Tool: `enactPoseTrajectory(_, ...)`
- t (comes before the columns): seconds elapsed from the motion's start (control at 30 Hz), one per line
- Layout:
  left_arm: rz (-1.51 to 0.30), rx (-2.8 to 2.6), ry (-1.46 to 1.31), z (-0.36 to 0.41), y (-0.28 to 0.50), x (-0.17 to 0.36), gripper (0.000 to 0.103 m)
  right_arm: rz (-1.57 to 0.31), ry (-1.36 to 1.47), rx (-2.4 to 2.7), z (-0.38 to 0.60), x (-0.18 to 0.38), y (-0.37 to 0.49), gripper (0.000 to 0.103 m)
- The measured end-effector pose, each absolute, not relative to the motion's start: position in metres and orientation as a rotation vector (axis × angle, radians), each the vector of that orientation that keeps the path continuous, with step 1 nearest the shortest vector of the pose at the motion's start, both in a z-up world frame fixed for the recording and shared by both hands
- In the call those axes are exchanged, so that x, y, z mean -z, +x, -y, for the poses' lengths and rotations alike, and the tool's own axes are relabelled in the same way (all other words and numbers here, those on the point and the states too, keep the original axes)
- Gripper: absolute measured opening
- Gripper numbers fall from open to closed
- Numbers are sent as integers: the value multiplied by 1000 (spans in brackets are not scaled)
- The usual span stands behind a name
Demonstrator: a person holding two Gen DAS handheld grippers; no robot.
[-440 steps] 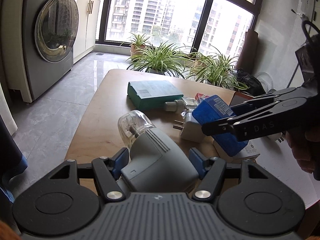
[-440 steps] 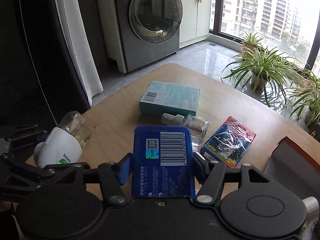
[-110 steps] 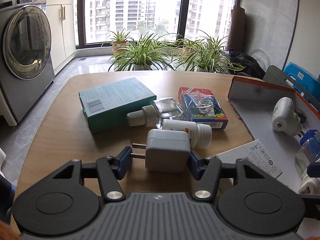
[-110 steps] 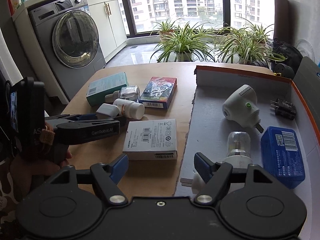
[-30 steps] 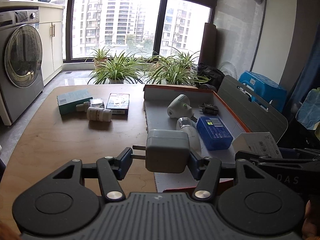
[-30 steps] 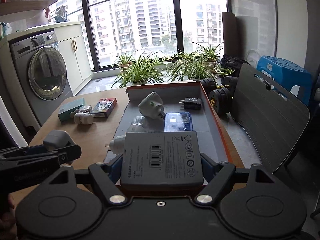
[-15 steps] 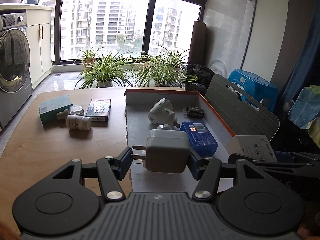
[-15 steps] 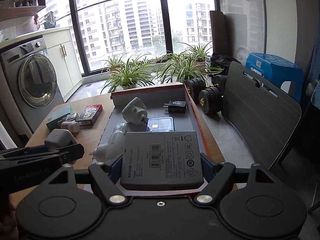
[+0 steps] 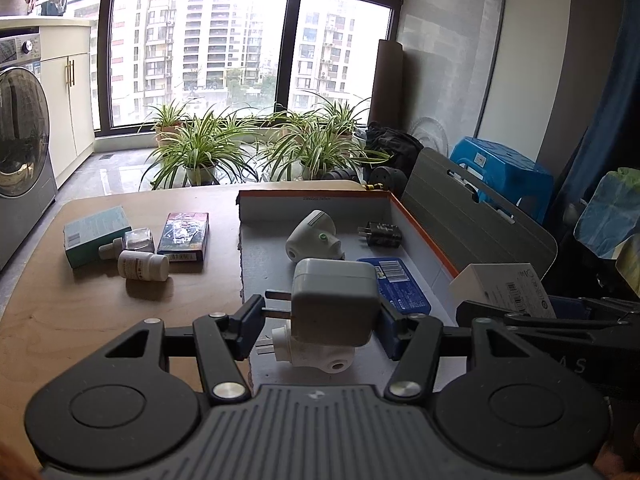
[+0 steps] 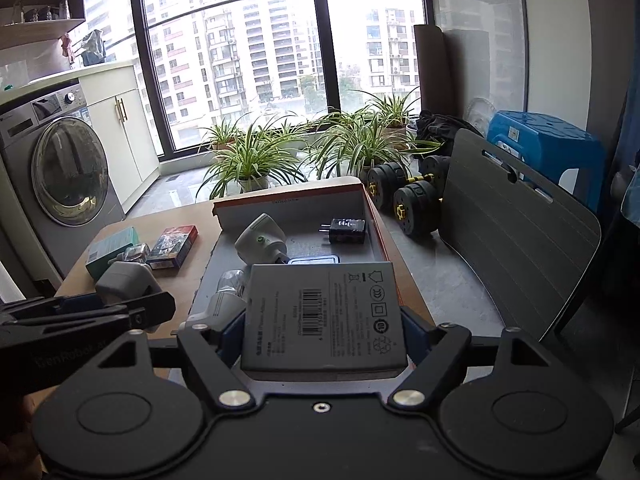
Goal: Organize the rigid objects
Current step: 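Lower and release cube charger with left tool while right tool releases white box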
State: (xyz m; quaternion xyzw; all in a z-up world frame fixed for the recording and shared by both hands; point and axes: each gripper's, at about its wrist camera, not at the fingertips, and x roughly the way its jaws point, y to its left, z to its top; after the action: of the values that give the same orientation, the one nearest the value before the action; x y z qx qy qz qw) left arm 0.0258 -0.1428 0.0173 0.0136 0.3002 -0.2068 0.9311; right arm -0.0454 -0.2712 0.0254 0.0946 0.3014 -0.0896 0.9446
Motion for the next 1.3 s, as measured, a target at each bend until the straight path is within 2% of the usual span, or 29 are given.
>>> enactPoseTrajectory(1.3,-660,418,18,145,34,-5,59,-665,210,175,273,-11,-30,92)
